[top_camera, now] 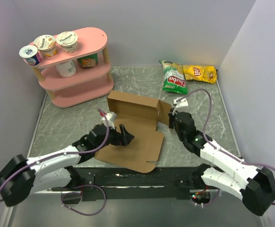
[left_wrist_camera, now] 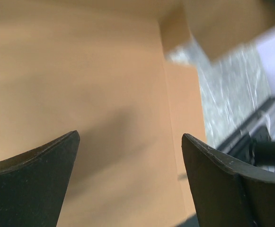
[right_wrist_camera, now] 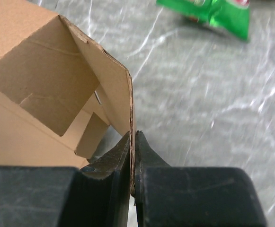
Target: Fold the paper box
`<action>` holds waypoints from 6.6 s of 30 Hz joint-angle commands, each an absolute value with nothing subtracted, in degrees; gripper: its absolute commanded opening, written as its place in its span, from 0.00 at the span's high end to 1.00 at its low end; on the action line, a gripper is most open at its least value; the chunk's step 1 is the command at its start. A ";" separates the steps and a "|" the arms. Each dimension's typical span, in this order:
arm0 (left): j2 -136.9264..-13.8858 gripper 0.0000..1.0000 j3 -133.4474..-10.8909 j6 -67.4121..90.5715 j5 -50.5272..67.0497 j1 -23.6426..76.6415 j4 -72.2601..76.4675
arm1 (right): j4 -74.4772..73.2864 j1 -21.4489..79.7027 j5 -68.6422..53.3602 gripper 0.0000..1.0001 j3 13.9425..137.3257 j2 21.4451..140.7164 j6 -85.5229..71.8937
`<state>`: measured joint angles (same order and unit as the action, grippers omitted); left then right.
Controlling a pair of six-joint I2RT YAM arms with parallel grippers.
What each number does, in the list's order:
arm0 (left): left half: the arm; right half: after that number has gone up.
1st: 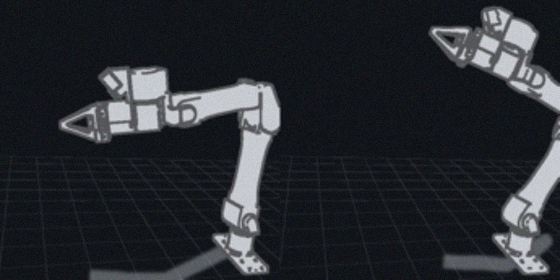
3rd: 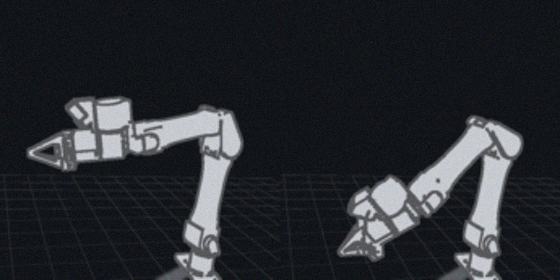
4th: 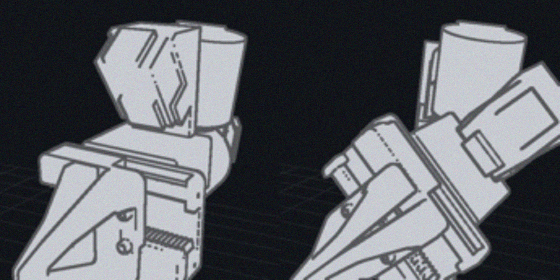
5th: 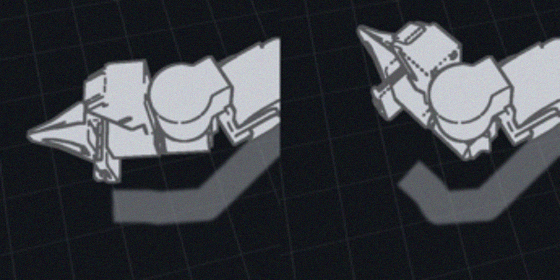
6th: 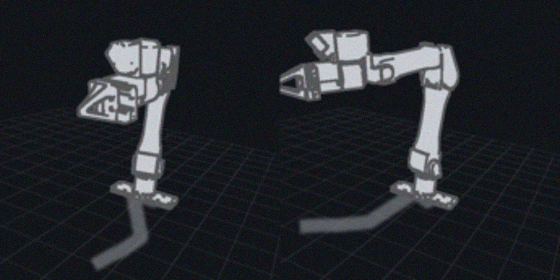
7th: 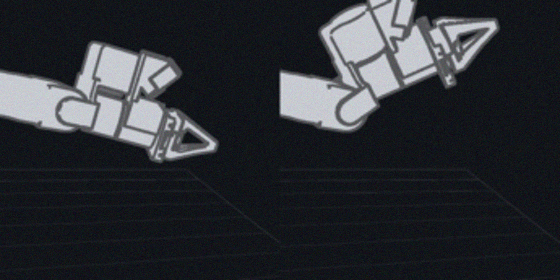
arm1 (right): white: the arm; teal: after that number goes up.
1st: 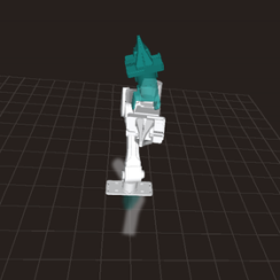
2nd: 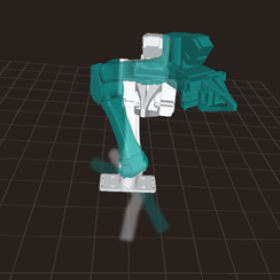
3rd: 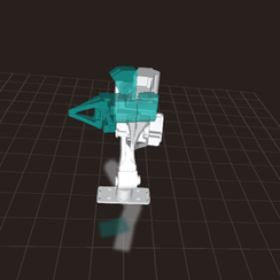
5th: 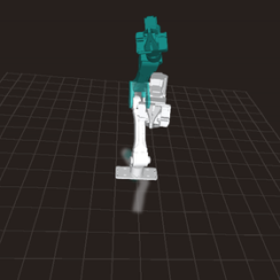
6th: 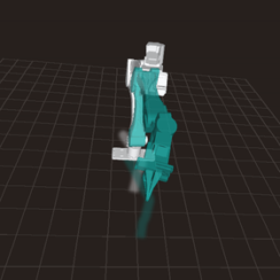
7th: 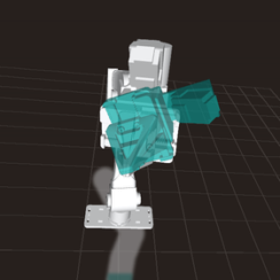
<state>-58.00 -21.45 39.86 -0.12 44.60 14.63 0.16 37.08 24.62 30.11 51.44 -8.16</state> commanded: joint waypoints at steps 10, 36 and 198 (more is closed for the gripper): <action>-85.31 0.05 -32.24 42.81 -3.69 63.01 36.57 | 4.13 33.92 21.97 0.89 39.03 58.36 -7.20; -108.10 0.47 -34.19 48.87 3.08 66.27 56.42 | -4.92 36.03 19.42 0.95 39.29 58.36 -22.49; -108.54 0.08 -25.05 40.25 -0.44 58.27 63.71 | -1.67 29.96 12.64 1.00 54.23 82.62 -5.27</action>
